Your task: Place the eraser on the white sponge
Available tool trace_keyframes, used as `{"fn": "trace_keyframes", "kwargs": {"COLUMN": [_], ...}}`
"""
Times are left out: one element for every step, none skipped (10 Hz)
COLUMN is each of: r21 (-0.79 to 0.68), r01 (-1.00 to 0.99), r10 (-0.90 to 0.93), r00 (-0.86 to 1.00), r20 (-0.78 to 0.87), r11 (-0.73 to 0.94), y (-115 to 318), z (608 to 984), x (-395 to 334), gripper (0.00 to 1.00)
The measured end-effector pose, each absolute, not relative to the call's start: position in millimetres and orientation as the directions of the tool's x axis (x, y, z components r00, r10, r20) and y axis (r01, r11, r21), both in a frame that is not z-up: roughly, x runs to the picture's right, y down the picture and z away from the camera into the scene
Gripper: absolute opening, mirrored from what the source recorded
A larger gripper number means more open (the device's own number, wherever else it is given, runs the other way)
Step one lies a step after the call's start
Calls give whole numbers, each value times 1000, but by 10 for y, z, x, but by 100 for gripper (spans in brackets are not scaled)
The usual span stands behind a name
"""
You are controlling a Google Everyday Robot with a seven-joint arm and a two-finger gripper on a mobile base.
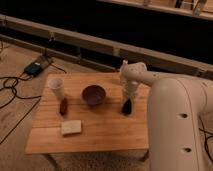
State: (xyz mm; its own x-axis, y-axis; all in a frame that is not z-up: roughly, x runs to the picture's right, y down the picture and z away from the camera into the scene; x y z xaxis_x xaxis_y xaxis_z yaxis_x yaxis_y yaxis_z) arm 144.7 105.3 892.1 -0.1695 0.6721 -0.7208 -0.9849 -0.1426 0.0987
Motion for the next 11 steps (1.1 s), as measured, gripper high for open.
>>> {"fn": "trace_keyframes", "kwargs": {"r21": [82, 68, 42, 17, -9, -47, -82, -103, -121, -151, -179], "r01": [-988, -991, -995, -998, -999, -999, -996, -991, -987, -978, -969], "r10": [693, 709, 729, 743, 755, 766, 772, 772, 769, 759, 745], "r00": [-149, -131, -93, -57, -20, 33, 87, 127, 161, 206, 247], "r20": [-705, -693, -678, -667, -656, -642, -630, -623, -618, -618, -619], "r11": [-129, -116, -88, -61, -35, 3, 45, 80, 110, 143, 172], "y": [951, 893, 845, 835, 840, 870, 926, 987, 1040, 1121, 1197], "z": [8770, 8669, 8463, 8291, 8139, 7936, 7752, 7632, 7561, 7493, 7474], "x": [1372, 1310, 1170, 1034, 877, 639, 410, 260, 132, -82, -278], "gripper": [0, 0, 0, 0, 0, 0, 0, 0, 0, 0, 0]}}
